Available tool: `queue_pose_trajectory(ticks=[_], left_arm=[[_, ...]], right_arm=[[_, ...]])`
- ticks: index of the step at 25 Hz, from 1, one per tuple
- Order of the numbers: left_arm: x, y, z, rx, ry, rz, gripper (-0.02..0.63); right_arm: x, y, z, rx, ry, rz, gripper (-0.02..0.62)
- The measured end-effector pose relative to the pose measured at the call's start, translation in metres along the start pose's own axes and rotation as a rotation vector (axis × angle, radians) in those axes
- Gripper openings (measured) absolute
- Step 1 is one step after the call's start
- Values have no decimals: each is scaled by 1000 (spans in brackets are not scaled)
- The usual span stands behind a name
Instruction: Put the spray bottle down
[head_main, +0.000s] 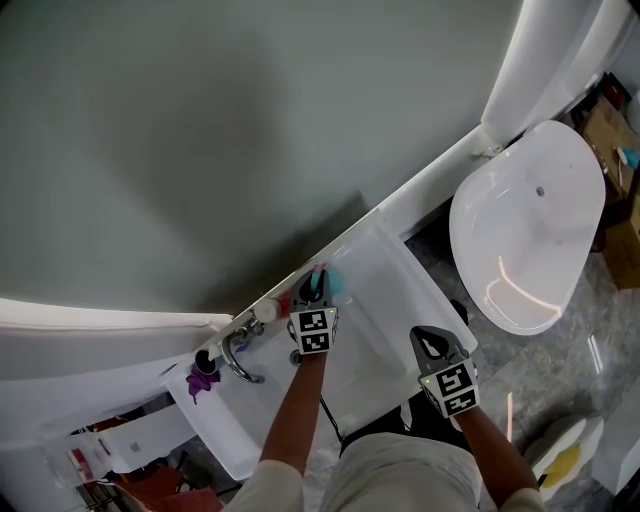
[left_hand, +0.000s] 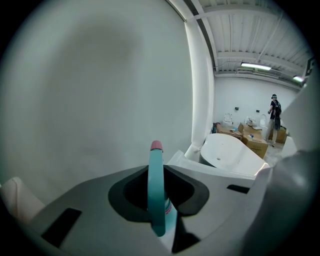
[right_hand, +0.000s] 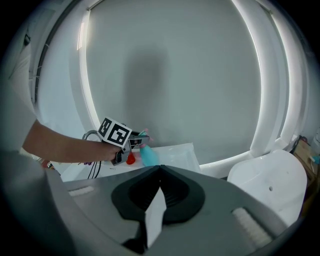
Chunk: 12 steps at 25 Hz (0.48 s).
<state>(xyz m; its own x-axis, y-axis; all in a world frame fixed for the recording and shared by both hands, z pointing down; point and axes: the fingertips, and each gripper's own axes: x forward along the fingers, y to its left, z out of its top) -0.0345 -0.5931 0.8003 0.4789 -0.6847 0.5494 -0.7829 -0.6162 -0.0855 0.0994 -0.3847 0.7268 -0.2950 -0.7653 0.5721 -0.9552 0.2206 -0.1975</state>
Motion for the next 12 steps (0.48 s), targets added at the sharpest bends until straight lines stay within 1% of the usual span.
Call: queue_pose_trajectory(ticks=[5, 10, 12], left_arm=[[7, -9, 2, 48, -3, -31, 66], [12, -11, 4, 53, -16, -40, 69], [12, -10, 3, 49, -14, -38, 104]], right_arm=[[5, 5, 1, -8, 13, 9, 11], [9, 8, 3, -14, 15, 12, 11], [8, 10, 5, -17, 13, 12, 10]])
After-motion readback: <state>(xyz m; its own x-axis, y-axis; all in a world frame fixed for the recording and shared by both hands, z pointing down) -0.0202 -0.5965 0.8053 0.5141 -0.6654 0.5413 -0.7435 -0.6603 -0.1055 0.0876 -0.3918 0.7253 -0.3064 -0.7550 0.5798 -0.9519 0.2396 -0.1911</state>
